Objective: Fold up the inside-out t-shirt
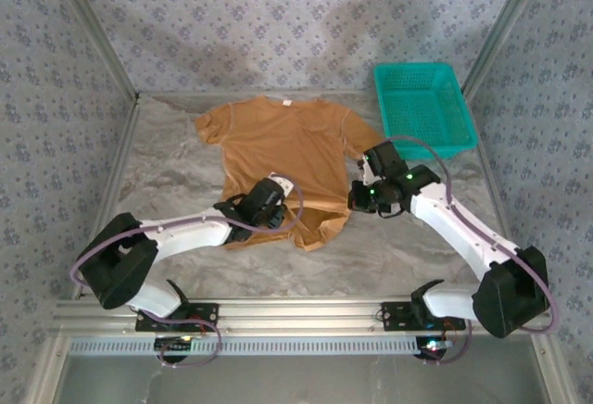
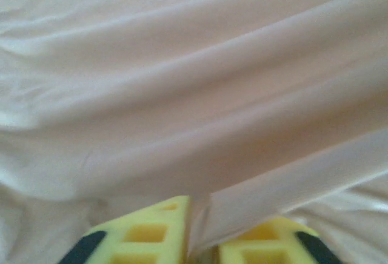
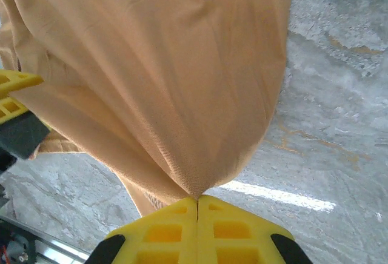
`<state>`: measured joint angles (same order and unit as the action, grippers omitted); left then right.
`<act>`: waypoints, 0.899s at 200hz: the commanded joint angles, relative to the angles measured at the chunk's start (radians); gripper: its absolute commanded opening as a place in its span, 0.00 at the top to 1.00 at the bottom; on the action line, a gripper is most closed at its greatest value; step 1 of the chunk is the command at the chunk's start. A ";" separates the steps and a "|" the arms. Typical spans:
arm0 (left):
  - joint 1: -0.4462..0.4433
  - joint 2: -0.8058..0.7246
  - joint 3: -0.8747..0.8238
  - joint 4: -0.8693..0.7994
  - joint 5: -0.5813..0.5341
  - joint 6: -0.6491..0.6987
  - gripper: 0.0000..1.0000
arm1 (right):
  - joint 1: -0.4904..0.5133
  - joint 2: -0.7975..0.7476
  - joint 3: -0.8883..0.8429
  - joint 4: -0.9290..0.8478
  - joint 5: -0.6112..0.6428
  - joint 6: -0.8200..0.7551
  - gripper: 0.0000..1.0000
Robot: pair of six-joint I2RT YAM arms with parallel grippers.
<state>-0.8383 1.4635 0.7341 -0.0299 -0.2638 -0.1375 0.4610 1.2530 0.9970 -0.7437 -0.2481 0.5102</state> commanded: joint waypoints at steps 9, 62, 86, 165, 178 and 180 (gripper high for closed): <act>0.095 -0.057 -0.031 -0.130 -0.006 -0.116 1.00 | -0.064 -0.053 -0.006 -0.051 -0.028 -0.039 1.00; 0.092 -0.174 -0.067 -0.123 0.138 -0.260 1.00 | -0.097 -0.013 -0.020 0.026 -0.064 -0.040 1.00; 0.075 -0.210 0.013 -0.149 0.267 -0.313 1.00 | -0.093 0.027 0.018 0.043 -0.080 -0.029 1.00; 0.122 -0.084 0.373 -0.446 0.337 -0.450 1.00 | 0.376 0.076 -0.190 0.627 0.022 0.270 0.95; 0.131 -0.095 0.375 -0.443 0.340 -0.473 1.00 | 0.459 0.096 -0.217 0.748 0.119 0.301 0.94; 0.132 -0.097 0.374 -0.444 0.339 -0.476 1.00 | 0.469 0.102 -0.218 0.762 0.132 0.304 0.94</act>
<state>-0.7300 1.3655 1.0878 -0.3920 0.0414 -0.5354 0.8028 1.3258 0.8257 -0.2806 -0.2825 0.6914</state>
